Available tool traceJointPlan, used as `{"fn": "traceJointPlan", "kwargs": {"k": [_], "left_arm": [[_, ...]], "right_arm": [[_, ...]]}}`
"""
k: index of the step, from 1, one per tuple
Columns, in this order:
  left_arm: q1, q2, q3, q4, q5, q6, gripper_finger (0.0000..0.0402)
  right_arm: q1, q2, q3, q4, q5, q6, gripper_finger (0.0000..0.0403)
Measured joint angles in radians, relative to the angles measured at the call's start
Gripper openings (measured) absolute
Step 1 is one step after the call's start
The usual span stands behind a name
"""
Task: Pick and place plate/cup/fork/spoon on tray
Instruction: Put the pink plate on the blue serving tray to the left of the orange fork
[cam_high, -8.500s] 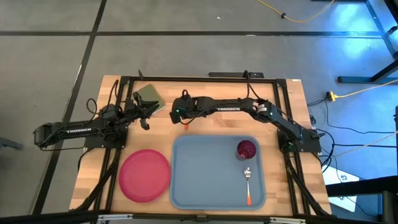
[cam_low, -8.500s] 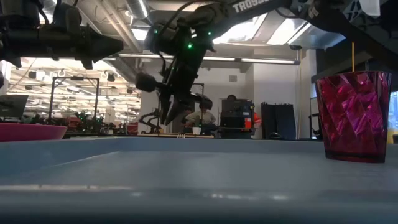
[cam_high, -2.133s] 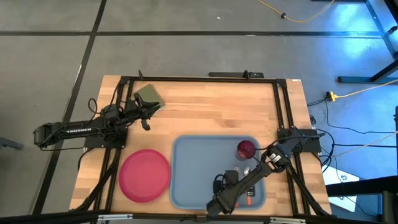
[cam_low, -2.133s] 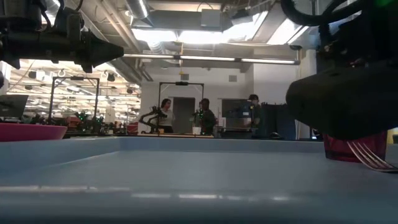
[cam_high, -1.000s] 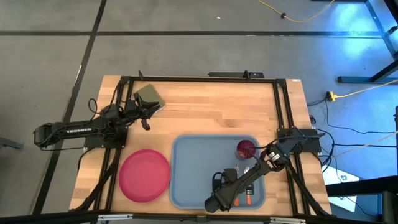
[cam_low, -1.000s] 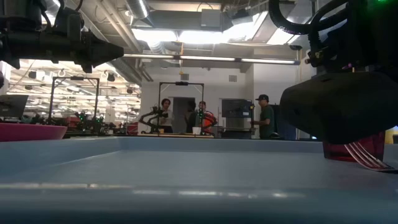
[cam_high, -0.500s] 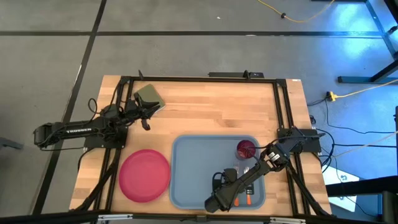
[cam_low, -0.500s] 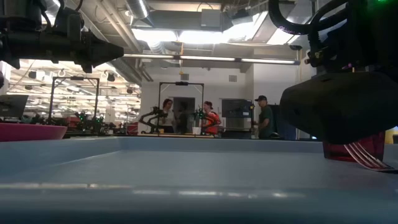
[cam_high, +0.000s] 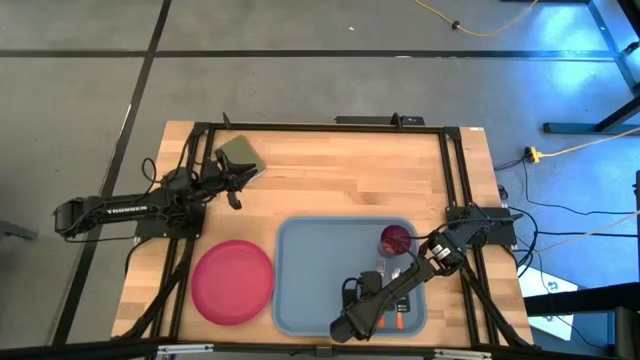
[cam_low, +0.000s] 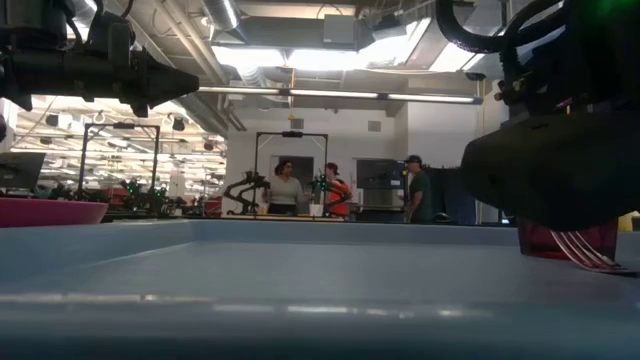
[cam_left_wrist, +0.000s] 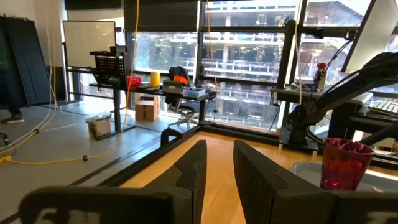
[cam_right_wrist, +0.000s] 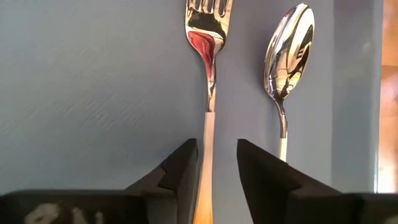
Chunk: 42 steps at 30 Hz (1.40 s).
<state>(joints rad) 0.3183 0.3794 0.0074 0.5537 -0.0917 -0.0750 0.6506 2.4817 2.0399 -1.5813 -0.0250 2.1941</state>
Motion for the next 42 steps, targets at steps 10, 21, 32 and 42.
{"fn": "traceJointPlan", "kwargs": {"k": [10, 21, 32, 42], "left_arm": [[0.000, 0.000, 0.000, 0.000, 0.000, 0.000, 0.0073], [0.000, 0.000, 0.000, 0.000, 0.000, 0.000, 0.0073], [0.000, 0.000, 0.000, 0.000, 0.000, 0.000, 0.0073], [0.000, 0.000, 0.000, -0.130, 0.244, -0.097, 0.0073]], "right_arm": [[0.000, 0.000, 0.000, 0.005, 0.002, 0.000, 0.0131], [-0.004, 0.003, 0.060, 0.030, 0.031, 0.046, 0.0131], [-0.006, 0.003, 0.223, 0.019, 0.165, 0.045, 0.0131], [-0.008, 0.000, 0.317, 0.089, 0.716, -0.140, 0.0131]]}}
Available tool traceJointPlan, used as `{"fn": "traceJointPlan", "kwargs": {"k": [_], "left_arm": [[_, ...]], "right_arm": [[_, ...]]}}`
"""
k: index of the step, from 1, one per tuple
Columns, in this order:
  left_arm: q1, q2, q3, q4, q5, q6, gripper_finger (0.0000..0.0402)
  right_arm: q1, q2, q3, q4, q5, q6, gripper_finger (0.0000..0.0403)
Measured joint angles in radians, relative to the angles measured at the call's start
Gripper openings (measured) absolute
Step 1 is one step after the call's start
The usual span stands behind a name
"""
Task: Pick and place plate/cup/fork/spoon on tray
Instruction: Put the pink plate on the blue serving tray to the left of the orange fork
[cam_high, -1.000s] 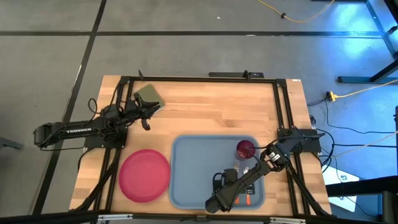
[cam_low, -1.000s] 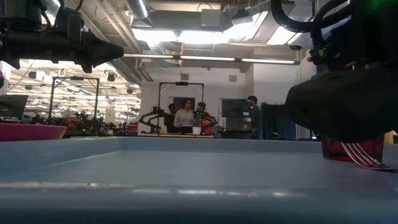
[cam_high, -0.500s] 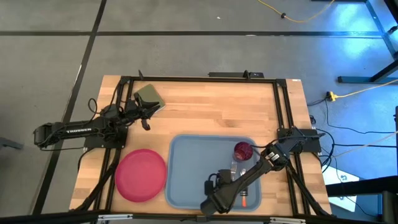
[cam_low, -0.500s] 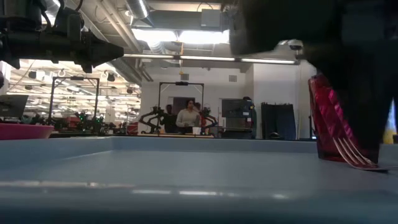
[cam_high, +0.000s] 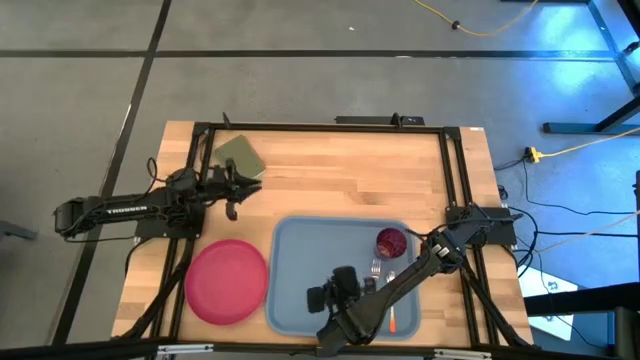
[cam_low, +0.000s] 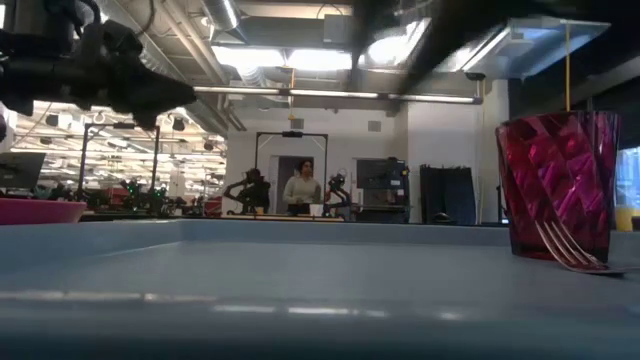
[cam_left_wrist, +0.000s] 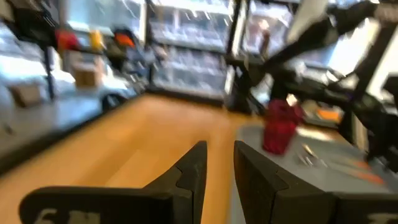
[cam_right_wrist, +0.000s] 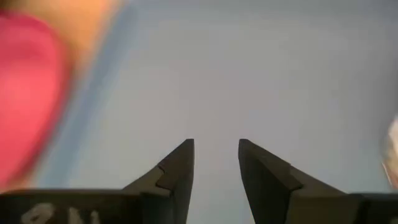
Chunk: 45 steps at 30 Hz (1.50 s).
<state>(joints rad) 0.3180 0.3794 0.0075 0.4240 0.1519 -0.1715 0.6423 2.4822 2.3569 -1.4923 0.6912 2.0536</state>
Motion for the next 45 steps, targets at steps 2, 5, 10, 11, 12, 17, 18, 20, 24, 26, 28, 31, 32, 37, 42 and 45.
{"fn": "traceJointPlan", "kwargs": {"k": [2, 5, 10, 11, 12, 17, 18, 20, 24, 26, 28, 31, 32, 37, 42, 45], "left_arm": [[0.000, 0.000, 0.000, -0.046, 0.027, -0.014, 0.0073], [0.000, 0.000, 0.000, -0.052, 0.023, -0.031, 0.0073], [0.000, 0.000, 0.000, 0.021, -0.026, -0.030, 0.0073], [0.000, 0.000, 0.000, 0.042, -0.039, -0.030, 0.0073], [0.000, 0.000, 0.000, 0.057, -0.050, -0.029, 0.0073], [0.000, 0.000, 0.000, 0.103, -0.127, -0.028, 0.0073], [0.000, 0.000, 0.000, 0.108, -0.144, -0.028, 0.0073], [0.000, 0.000, 0.000, 0.113, -0.175, -0.028, 0.0073], [0.000, 0.000, 0.000, 0.113, -0.213, -0.028, 0.0073], [0.000, 0.000, 0.000, 0.113, -0.218, -0.028, 0.0073], [0.000, 0.000, 0.000, 0.113, -0.218, -0.028, 0.0073], [0.000, 0.000, 0.000, 0.113, -0.218, -0.028, 0.0073], [0.000, 0.000, 0.000, 0.113, -0.218, -0.029, 0.0073], [0.000, -0.003, 0.002, 0.118, -0.165, -0.085, 0.0073], [0.000, -0.002, 0.025, 0.119, 0.008, -0.174, 0.0073], [0.000, -0.002, 0.038, 0.120, 0.105, -0.218, 0.0073]], "right_arm": [[-0.004, -0.005, -0.002, 0.025, 0.144, -0.089, 0.0131], [-0.020, -0.008, -0.002, 0.017, 0.342, -0.185, 0.0131], [-0.074, -0.008, -0.003, -0.024, 0.635, -0.333, 0.0131], [-0.087, -0.008, -0.003, -0.044, 0.681, -0.374, 0.0131], [-0.103, -0.008, -0.003, -0.068, 0.717, -0.415, 0.0131], [-0.221, -0.015, -0.002, -0.079, 0.803, -0.735, 0.0131], [-0.250, -0.021, -0.002, -0.079, 0.800, -0.794, 0.0131], [-0.314, -0.033, -0.001, -0.081, 0.766, -0.888, 0.0131], [-0.459, -0.074, -0.001, -0.081, 0.609, -1.065, 0.0131], [-0.528, -0.101, -0.001, -0.081, 0.524, -1.151, 0.0131], [-0.587, -0.126, -0.001, -0.081, 0.477, -1.203, 0.0131], [-0.648, -0.151, -0.008, -0.081, 0.453, -1.254, 0.0131], [-0.662, -0.156, -0.009, -0.080, 0.451, -1.275, 0.0131], [-0.712, -0.181, -0.020, -0.077, 0.451, -1.393, 0.0131], [-0.766, -0.282, -0.140, -0.077, 0.528, -1.400, 0.0131], [-0.808, -0.391, -0.273, -0.077, 0.526, -1.317, 0.0131]]}}
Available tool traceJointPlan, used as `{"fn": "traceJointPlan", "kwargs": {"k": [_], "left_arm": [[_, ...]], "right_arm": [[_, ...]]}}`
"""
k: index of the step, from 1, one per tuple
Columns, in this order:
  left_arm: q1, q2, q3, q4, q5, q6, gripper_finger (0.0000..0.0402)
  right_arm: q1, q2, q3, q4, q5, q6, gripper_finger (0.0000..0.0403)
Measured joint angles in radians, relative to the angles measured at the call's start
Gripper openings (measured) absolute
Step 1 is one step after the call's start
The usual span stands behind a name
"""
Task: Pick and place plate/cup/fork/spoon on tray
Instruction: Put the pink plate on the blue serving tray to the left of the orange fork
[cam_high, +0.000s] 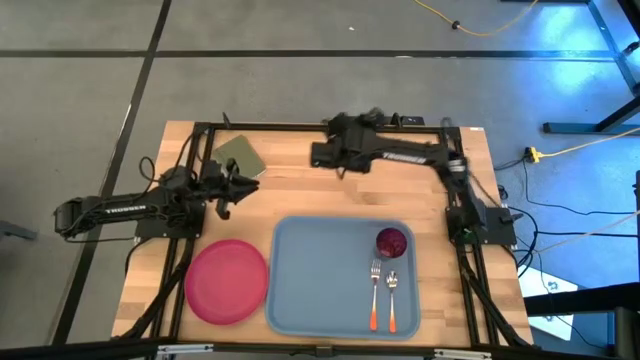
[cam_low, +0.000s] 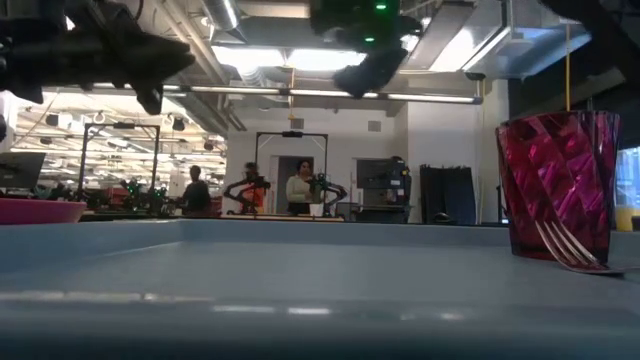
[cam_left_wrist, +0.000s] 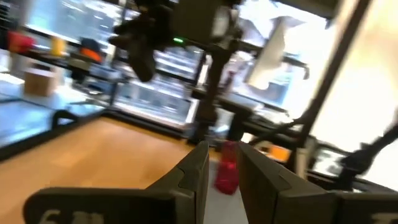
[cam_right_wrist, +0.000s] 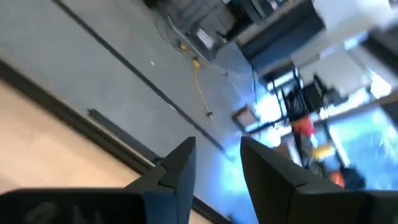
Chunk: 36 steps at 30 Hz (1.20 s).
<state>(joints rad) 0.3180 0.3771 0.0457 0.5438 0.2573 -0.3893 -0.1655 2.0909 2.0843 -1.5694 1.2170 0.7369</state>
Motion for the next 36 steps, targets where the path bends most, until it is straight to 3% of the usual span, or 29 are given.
{"fn": "traceJointPlan", "kwargs": {"k": [7, 13, 16, 23, 26, 30, 33, 36], "left_arm": [[0.000, 0.000, 0.006, 0.007, 0.048, -0.082, 0.0073], [-0.021, 0.002, 0.021, -0.002, 0.038, -0.152, 0.0073], [-0.070, 0.027, 0.110, -0.055, 0.020, -0.103, 0.0072], [-0.200, 0.201, 0.439, -0.539, -0.149, 0.172, 0.0069], [-0.221, 0.279, 0.535, -0.821, -0.213, 0.222, 0.0069], [-0.227, 0.335, 0.621, -1.069, -0.269, 0.197, 0.0069], [-0.228, 0.354, 0.645, -1.161, -0.256, 0.134, 0.0069], [-0.228, 0.358, 0.647, -1.228, -0.170, 0.105, 0.0069]], "right_arm": [[-0.037, -0.279, -0.440, 0.007, -0.141, 0.372, 0.0131], [0.059, -0.429, -0.740, 0.071, -0.213, 0.528, 0.0131], [0.114, -0.494, -0.824, 0.107, -0.218, 0.566, 0.0131], [0.192, -0.635, -0.934, 0.185, -0.141, 0.567, 0.0131], [0.202, -0.676, -0.991, 0.241, -0.105, 0.567, 0.0131], [0.203, -0.703, -1.080, 0.333, -0.106, 0.566, 0.0131], [0.203, -0.706, -1.145, 0.417, -0.112, 0.565, 0.0131], [0.203, -0.707, -1.195, 0.487, -0.132, 0.563, 0.0131]]}}
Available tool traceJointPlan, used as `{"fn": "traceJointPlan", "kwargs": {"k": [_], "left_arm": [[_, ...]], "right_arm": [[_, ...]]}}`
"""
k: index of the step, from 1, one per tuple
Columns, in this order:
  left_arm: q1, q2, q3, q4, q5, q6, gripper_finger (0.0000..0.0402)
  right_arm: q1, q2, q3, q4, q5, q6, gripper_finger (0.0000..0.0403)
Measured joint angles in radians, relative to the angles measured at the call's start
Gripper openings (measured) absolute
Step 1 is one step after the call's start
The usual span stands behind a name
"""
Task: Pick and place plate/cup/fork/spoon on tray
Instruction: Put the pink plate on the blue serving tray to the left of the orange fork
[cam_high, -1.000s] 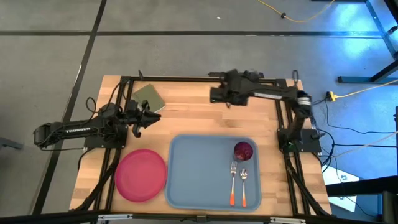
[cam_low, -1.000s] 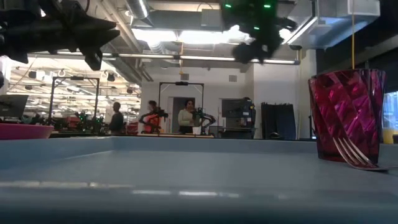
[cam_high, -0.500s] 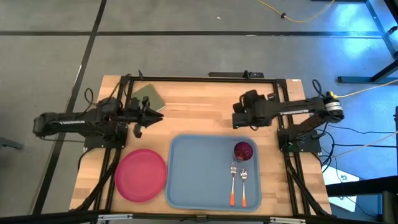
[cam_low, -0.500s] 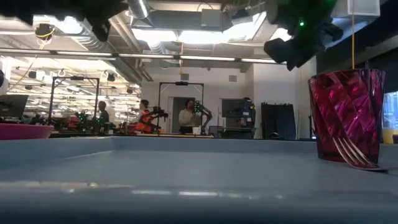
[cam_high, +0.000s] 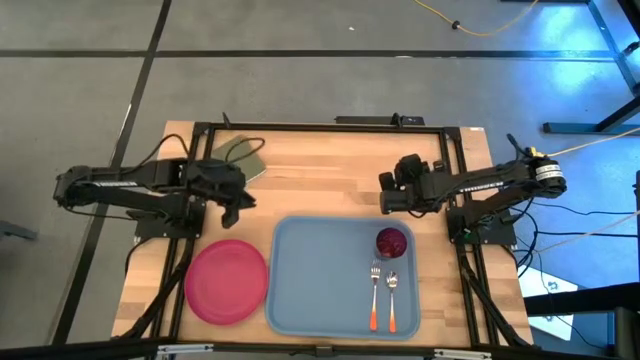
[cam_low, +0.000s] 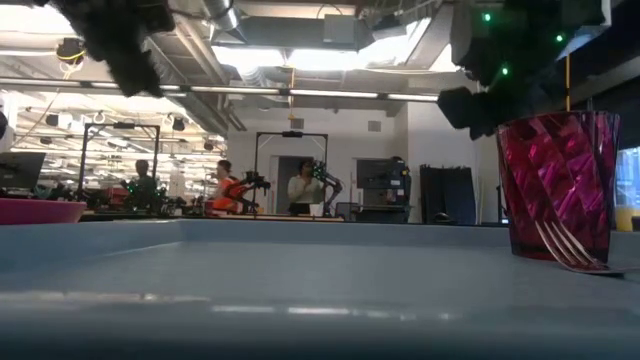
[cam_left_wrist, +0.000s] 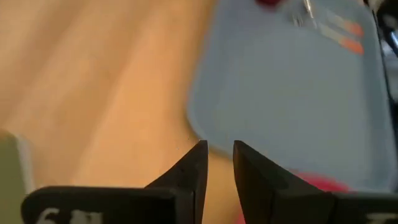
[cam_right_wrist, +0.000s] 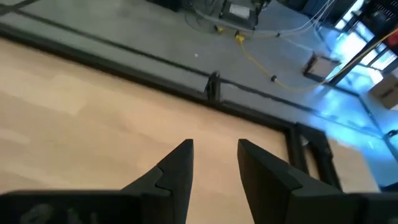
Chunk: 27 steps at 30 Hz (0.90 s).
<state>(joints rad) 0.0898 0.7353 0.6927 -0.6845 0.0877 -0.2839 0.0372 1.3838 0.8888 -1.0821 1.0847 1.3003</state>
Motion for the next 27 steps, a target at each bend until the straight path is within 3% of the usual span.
{"fn": "traceJointPlan", "kwargs": {"k": [5, 16, 27], "left_arm": [[-0.002, 0.015, -0.001, -0.125, 0.131, 0.044, 0.0069], [-0.097, 0.146, -0.089, -0.175, 0.133, -0.002, 0.0069], [-0.185, 0.260, -0.118, -0.167, 0.131, -0.054, 0.0069]], "right_arm": [[0.000, -0.003, -0.047, 0.026, -0.051, 0.001, 0.0131], [0.000, -0.006, -0.021, 0.037, 0.005, 0.000, 0.0131], [0.000, -0.006, -0.020, 0.036, -0.006, -0.004, 0.0131]]}}
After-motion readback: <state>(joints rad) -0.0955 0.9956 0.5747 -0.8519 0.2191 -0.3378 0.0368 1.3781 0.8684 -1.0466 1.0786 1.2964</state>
